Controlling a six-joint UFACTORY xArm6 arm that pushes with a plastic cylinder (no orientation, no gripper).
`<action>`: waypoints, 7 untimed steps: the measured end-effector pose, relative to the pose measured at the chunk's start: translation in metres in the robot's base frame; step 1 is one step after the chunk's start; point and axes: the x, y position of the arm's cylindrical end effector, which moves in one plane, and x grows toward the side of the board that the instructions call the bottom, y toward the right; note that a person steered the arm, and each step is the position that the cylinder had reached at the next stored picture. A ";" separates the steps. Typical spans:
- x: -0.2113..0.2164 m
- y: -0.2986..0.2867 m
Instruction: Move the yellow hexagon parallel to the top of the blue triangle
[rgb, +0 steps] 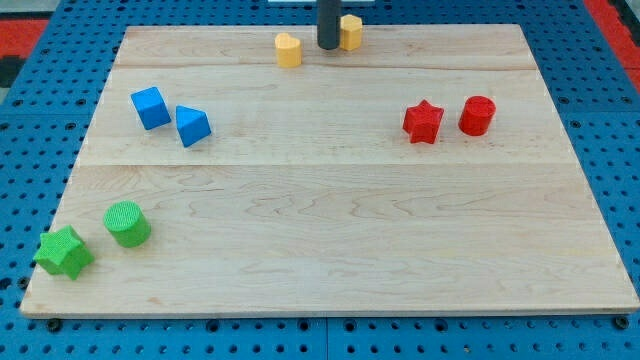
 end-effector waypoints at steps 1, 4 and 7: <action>0.042 0.030; -0.036 0.089; 0.008 -0.134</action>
